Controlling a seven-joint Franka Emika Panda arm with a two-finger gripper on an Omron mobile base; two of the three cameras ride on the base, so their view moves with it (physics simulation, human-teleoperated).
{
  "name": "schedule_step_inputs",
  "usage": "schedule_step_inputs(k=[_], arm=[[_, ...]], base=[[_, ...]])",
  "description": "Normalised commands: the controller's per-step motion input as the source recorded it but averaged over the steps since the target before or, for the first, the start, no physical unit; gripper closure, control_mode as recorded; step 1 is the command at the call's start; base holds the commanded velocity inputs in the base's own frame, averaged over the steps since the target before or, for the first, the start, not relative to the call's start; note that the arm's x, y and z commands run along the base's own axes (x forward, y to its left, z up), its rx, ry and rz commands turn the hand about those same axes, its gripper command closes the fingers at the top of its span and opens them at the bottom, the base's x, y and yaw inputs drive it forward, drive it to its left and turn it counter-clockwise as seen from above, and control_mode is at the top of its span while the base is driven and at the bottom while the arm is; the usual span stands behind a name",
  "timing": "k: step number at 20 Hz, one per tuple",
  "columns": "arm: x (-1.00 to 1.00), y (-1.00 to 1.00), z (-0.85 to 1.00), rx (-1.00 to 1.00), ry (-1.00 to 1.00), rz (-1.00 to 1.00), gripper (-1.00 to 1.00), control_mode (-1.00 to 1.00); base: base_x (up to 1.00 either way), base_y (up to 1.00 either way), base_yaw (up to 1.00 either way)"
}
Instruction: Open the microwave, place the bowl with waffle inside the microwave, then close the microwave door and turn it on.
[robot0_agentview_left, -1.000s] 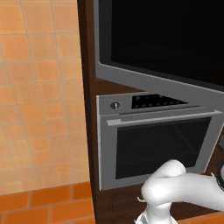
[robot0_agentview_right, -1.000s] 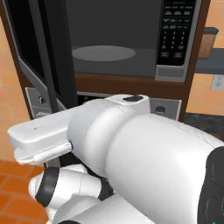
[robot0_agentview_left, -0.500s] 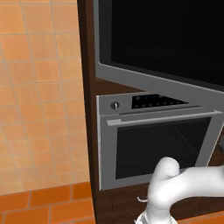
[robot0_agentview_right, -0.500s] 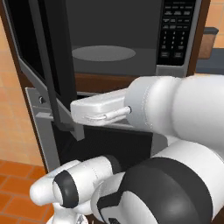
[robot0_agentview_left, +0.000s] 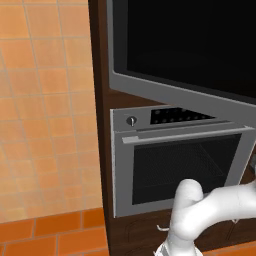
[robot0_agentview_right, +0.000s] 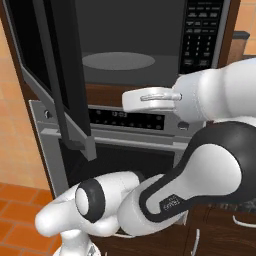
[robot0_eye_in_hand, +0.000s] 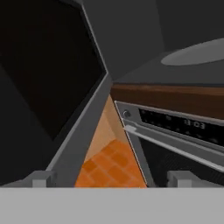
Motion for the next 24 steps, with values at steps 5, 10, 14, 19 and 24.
schedule_step_inputs(k=[5, 10, 14, 19, 24], arm=[[0.26, 0.19, -0.49, 0.59, -0.03, 0.00, -1.00, -1.00], [0.17, 0.43, -0.56, 0.59, -0.08, 0.00, -1.00, -1.00], [0.00, 0.61, -0.94, 0.50, -0.09, 0.00, -1.00, -1.00], [0.13, 0.66, -0.39, 0.48, -0.21, -0.05, -1.00, -1.00], [0.53, 0.50, -0.23, 0.47, -0.26, -0.15, -1.00, -1.00]], base=[[0.00, 0.00, 0.00], [0.00, 0.00, 0.00], [0.00, 0.00, 0.00], [0.00, 0.00, 0.00], [0.00, 0.00, 0.00]])
